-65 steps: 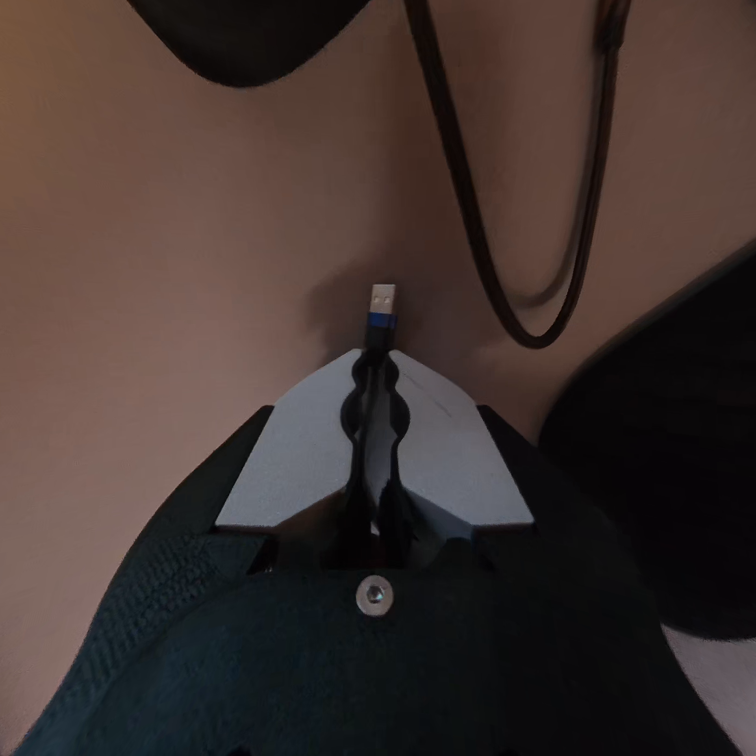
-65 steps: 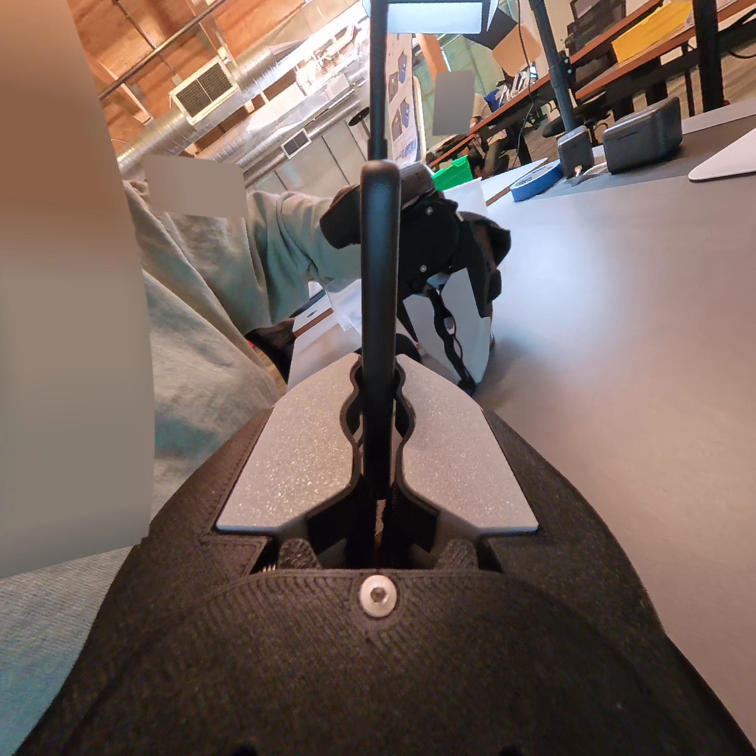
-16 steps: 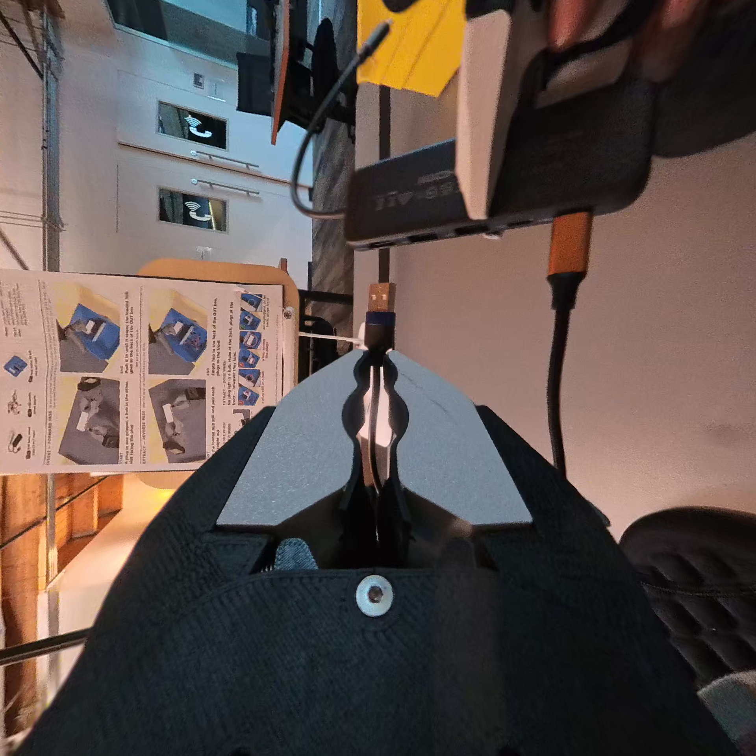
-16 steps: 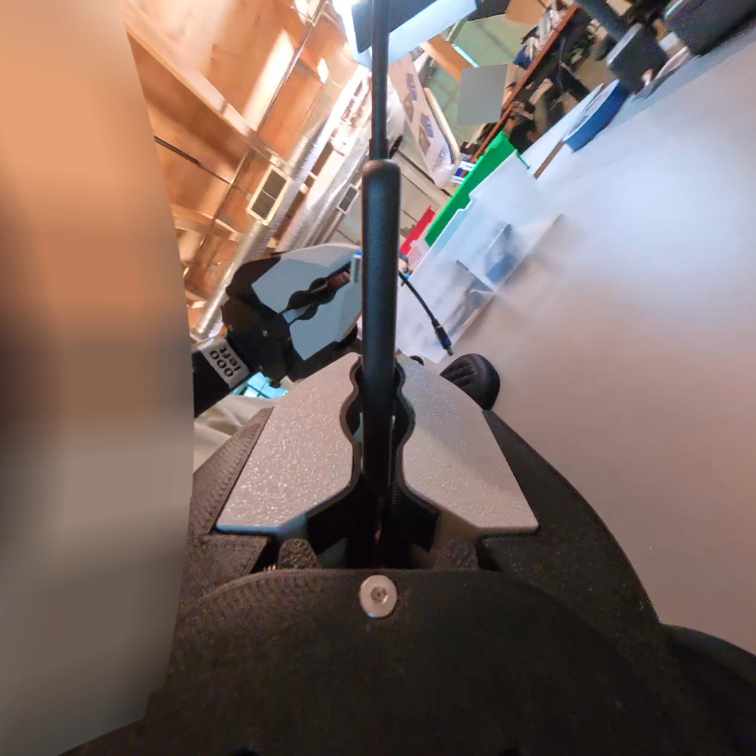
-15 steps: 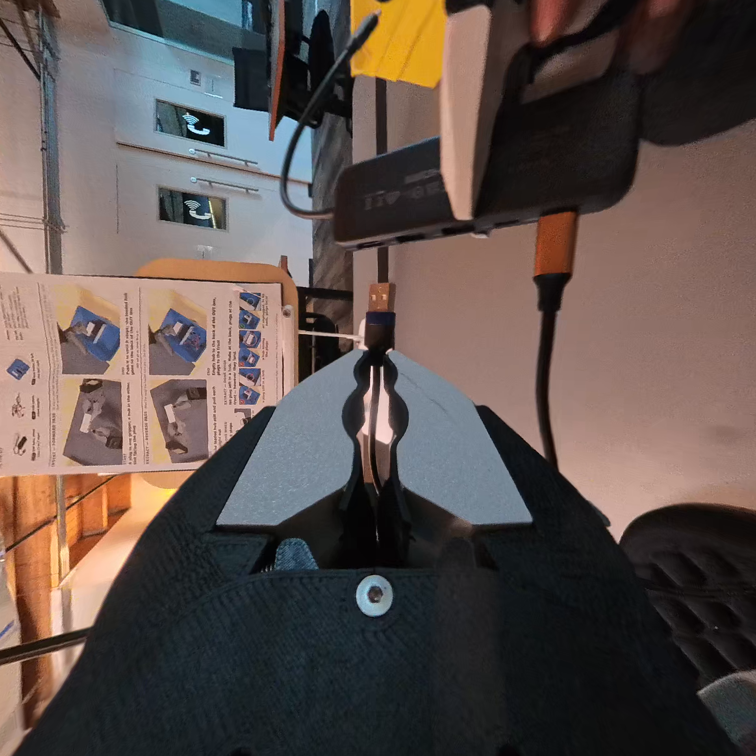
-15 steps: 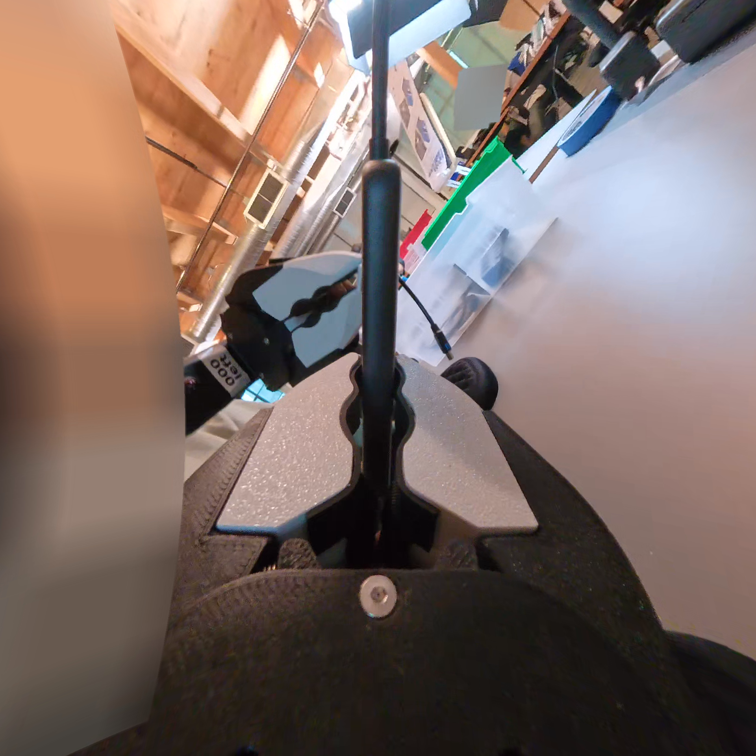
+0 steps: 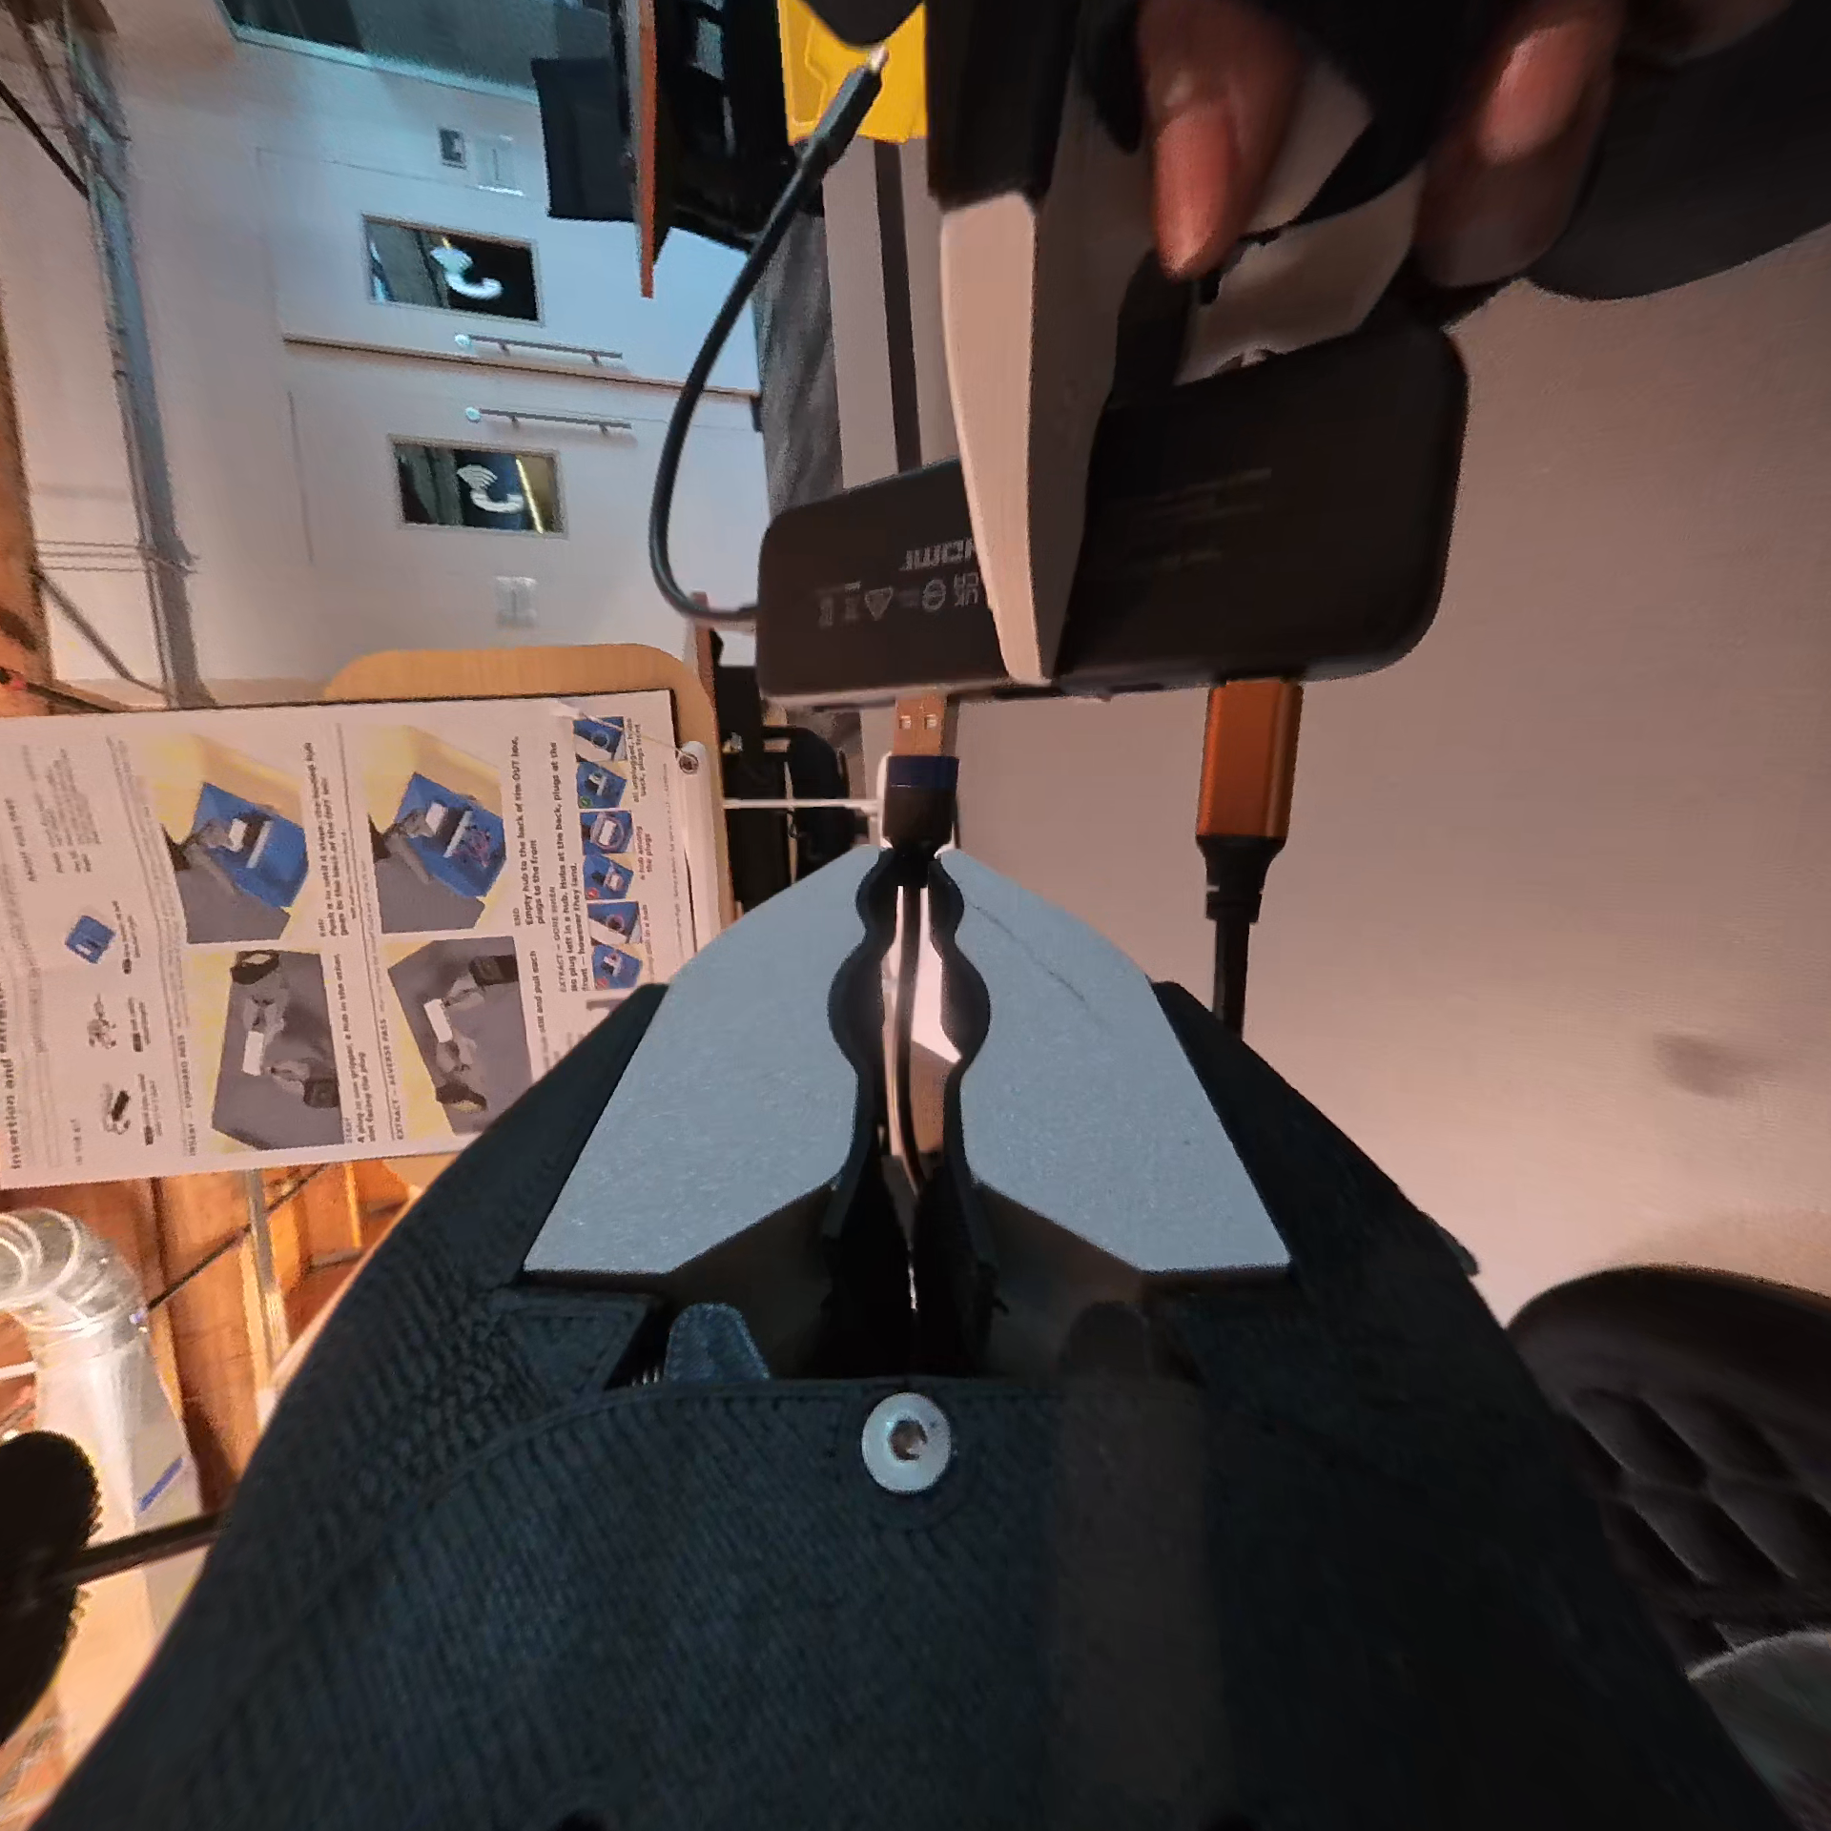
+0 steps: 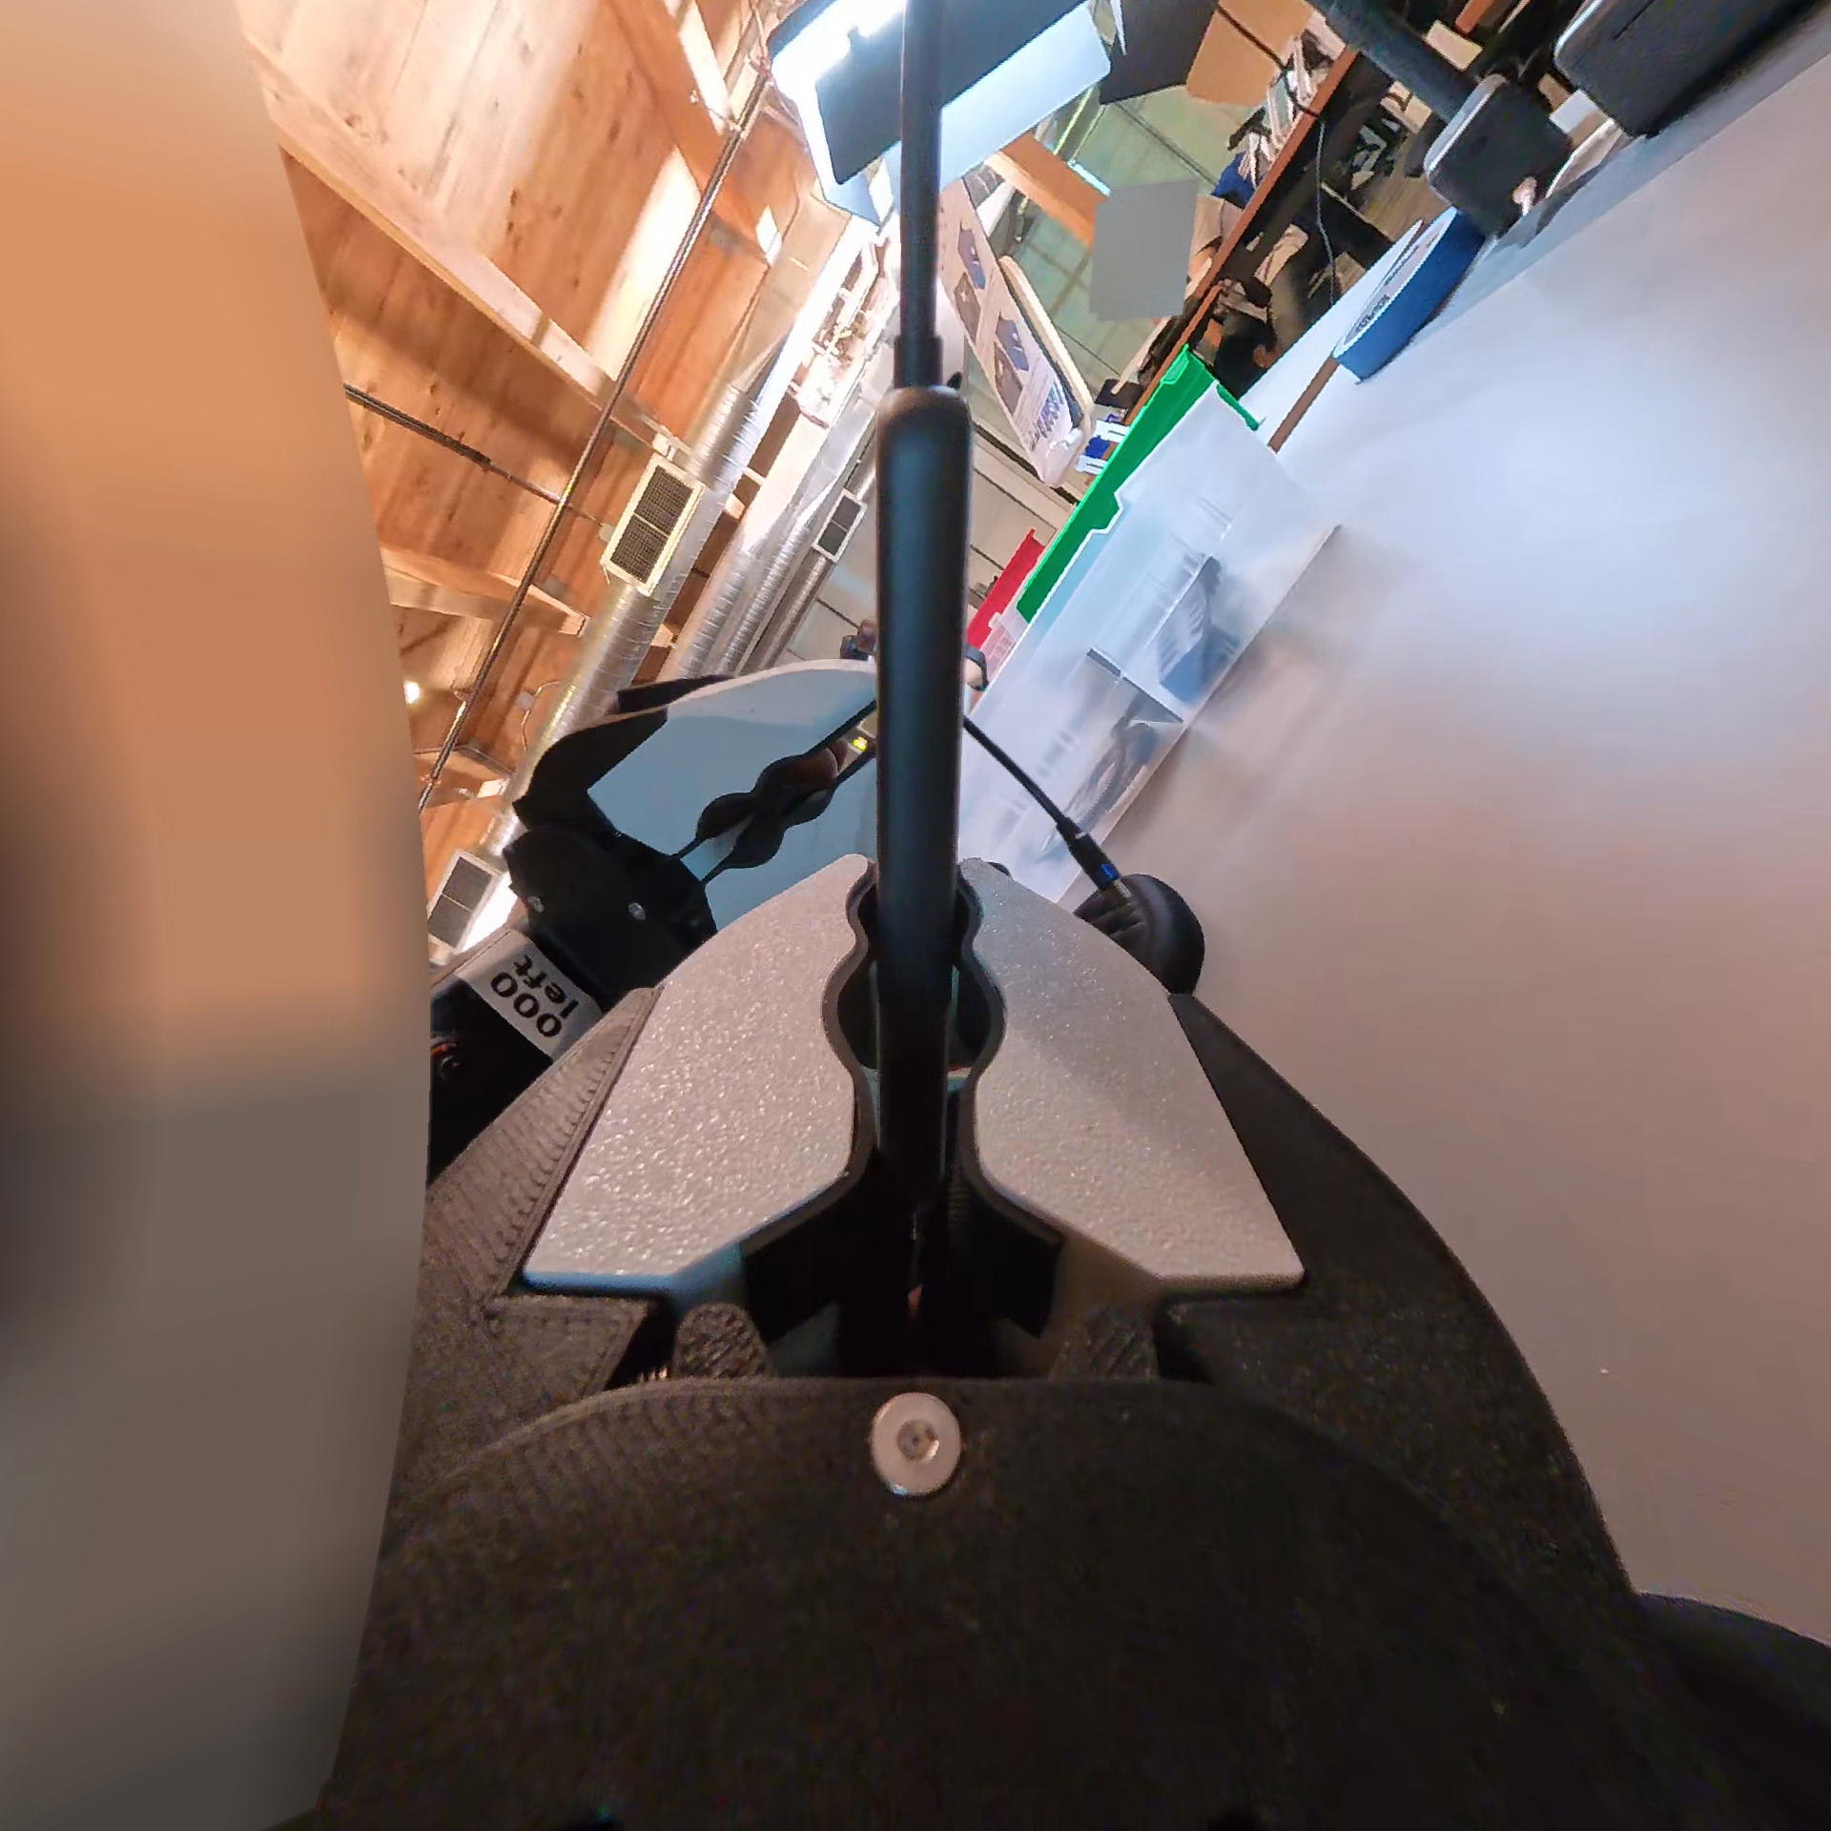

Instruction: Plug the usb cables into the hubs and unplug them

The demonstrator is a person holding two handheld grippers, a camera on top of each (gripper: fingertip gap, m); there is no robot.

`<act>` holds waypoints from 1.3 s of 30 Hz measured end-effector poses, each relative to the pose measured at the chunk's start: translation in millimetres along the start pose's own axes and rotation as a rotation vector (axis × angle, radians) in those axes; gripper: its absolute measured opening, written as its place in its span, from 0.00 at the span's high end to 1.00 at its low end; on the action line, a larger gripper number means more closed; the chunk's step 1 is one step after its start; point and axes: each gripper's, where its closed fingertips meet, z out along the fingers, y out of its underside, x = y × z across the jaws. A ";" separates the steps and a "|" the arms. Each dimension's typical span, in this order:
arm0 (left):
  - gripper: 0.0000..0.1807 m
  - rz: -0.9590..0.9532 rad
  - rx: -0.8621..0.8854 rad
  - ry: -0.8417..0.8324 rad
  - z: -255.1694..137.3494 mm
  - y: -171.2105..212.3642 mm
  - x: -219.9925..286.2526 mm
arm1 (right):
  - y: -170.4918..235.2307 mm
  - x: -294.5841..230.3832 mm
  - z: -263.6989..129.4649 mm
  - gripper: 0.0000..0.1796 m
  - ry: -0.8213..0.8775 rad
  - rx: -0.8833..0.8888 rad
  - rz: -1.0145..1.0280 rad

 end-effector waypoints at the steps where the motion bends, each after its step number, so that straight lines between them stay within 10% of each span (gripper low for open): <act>1: 0.97 0.008 0.008 -0.006 -0.1 -2.1 0.9 | 1.0 0.0 0.7 0.92 0.001 -0.005 0.001; 21: 0.97 0.146 0.312 -0.011 -15.5 -20.7 33.9 | 45.7 5.9 -2.0 0.91 0.134 -0.514 -0.235; 39: 0.97 -0.196 0.315 -0.040 -16.6 2.1 1.0 | 19.7 -6.8 15.8 0.80 0.041 -0.270 -0.237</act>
